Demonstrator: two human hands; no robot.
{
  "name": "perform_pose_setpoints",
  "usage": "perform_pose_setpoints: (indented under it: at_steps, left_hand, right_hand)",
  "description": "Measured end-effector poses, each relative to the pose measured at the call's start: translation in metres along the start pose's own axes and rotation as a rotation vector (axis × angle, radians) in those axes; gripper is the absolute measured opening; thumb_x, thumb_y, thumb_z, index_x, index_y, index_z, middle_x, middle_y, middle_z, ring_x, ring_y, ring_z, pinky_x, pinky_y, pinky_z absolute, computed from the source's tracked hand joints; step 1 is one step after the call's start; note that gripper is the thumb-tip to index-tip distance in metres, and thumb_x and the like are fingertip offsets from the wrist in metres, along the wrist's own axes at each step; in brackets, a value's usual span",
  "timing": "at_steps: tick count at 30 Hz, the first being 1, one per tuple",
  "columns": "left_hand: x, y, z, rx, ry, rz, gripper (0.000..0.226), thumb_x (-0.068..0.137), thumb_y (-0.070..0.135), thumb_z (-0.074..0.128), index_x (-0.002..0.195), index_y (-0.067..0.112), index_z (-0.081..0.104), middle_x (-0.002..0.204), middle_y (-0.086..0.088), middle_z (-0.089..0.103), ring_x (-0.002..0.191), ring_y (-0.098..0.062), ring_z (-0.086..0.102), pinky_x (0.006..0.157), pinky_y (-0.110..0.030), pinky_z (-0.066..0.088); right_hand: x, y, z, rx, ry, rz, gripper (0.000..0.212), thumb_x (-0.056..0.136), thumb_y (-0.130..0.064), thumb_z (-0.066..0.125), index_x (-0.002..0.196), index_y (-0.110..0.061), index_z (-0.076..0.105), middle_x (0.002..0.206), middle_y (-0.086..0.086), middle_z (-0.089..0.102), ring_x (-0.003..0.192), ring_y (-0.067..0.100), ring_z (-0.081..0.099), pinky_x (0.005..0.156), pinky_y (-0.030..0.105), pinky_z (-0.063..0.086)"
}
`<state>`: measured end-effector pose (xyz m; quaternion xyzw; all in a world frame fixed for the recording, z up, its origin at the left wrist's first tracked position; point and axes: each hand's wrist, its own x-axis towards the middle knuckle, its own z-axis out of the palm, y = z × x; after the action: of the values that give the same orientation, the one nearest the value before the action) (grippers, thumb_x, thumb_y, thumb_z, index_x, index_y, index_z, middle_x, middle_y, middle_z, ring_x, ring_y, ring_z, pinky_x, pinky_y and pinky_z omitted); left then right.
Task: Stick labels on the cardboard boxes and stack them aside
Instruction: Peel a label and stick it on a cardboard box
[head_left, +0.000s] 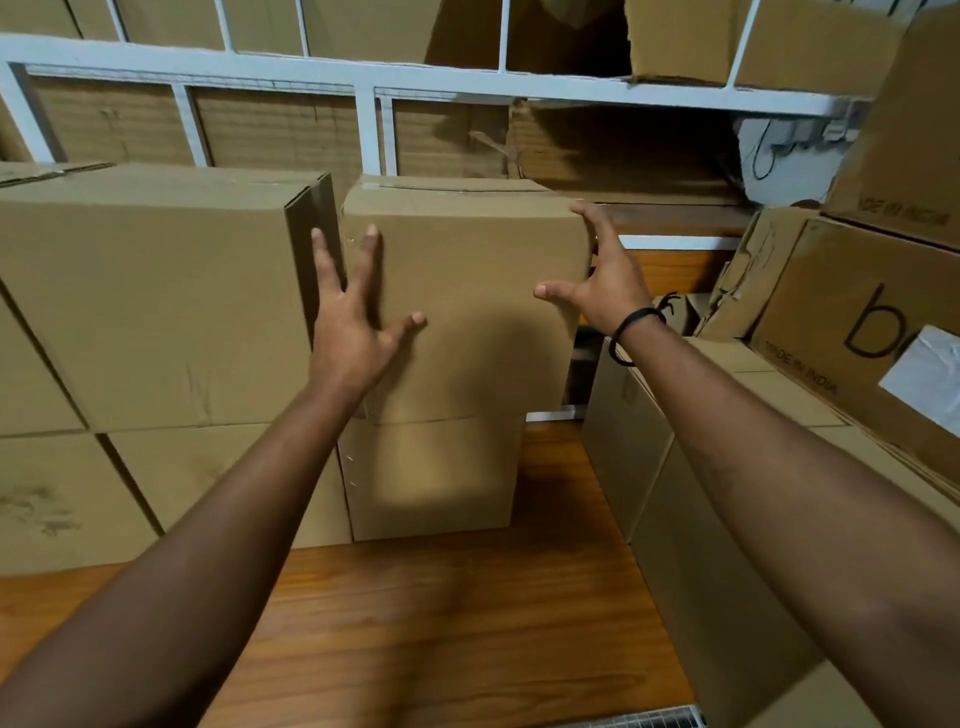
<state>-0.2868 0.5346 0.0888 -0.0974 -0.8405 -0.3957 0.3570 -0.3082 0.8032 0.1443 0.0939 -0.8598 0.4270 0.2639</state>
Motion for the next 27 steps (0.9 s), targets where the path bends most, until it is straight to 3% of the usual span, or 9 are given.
perform_pose_setpoints:
  at_steps: [2, 5, 9, 14, 18, 22, 27]
  left_hand:
    - [0.014, 0.007, -0.004, -0.003, -0.012, -0.017, 0.109, 0.072, 0.038, 0.085, 0.155, 0.040, 0.014, 0.165, -0.008, -0.008, 0.148, -0.026, 0.019, 0.112, -0.029, 0.020]
    - [0.035, 0.015, -0.012, -0.016, -0.039, -0.027, 0.114, 0.063, 0.053, 0.086, 0.152, 0.049, 0.014, 0.163, -0.005, 0.021, 0.144, -0.027, 0.030, 0.118, -0.048, 0.026]
    - [0.044, 0.027, -0.015, 0.007, -0.046, -0.097, 0.102, 0.064, 0.046, 0.088, 0.146, 0.049, 0.028, 0.146, 0.000, 0.049, 0.129, -0.024, 0.049, 0.108, -0.050, 0.043]
    - [0.039, 0.038, -0.015, 0.000, 0.012, -0.070, 0.080, 0.071, 0.027, 0.087, 0.138, 0.036, 0.044, 0.138, -0.002, 0.055, 0.123, -0.021, 0.053, 0.104, -0.047, 0.048]
    - [0.029, 0.042, -0.016, -0.022, 0.016, -0.026, 0.079, 0.069, 0.028, 0.088, 0.136, 0.037, 0.046, 0.136, -0.001, 0.056, 0.122, -0.020, 0.053, 0.102, -0.047, 0.049]
    - [0.012, 0.055, -0.015, -0.068, 0.023, 0.028, 0.078, 0.069, 0.029, 0.087, 0.135, 0.035, 0.048, 0.136, 0.000, 0.056, 0.122, -0.019, 0.053, 0.102, -0.048, 0.049]
    - [-0.011, 0.074, -0.019, -0.102, 0.021, 0.104, 0.076, 0.067, 0.031, 0.087, 0.132, 0.034, 0.049, 0.131, 0.000, 0.059, 0.115, -0.015, 0.055, 0.096, -0.041, 0.053]
  right_hand:
    - [0.003, 0.000, -0.002, 0.010, -0.004, -0.019, 0.097, 0.066, -0.025, 0.087, 0.143, -0.038, 0.030, 0.123, -0.014, 0.043, 0.109, 0.009, 0.045, 0.086, 0.026, 0.047]
    - [0.012, -0.004, -0.007, -0.013, -0.010, -0.035, 0.101, 0.062, -0.032, 0.089, 0.143, -0.043, 0.030, 0.137, -0.003, 0.047, 0.116, 0.014, 0.044, 0.091, 0.032, 0.044]
    - [0.023, -0.007, -0.010, -0.026, -0.097, 0.002, 0.091, 0.062, -0.030, 0.088, 0.139, -0.035, 0.040, 0.124, -0.009, 0.048, 0.108, 0.011, 0.046, 0.089, 0.031, 0.047]
    - [0.021, -0.006, -0.007, -0.033, -0.035, -0.010, 0.082, 0.065, -0.026, 0.087, 0.136, -0.029, 0.047, 0.129, -0.005, 0.052, 0.108, 0.008, 0.045, 0.090, 0.027, 0.045]
    - [0.004, -0.005, -0.019, -0.034, 0.024, -0.013, 0.081, 0.065, -0.025, 0.087, 0.136, -0.029, 0.048, 0.125, -0.011, 0.050, 0.109, 0.004, 0.042, 0.092, 0.022, 0.042]
    - [-0.027, -0.007, -0.040, -0.010, 0.091, -0.010, 0.080, 0.064, -0.023, 0.087, 0.134, -0.029, 0.049, 0.118, -0.016, 0.043, 0.110, 0.005, 0.043, 0.095, 0.026, 0.046]
    - [-0.071, -0.018, -0.065, -0.062, 0.193, 0.014, 0.078, 0.067, -0.022, 0.085, 0.134, -0.029, 0.048, 0.134, -0.005, 0.045, 0.115, 0.007, 0.039, 0.093, 0.024, 0.044]
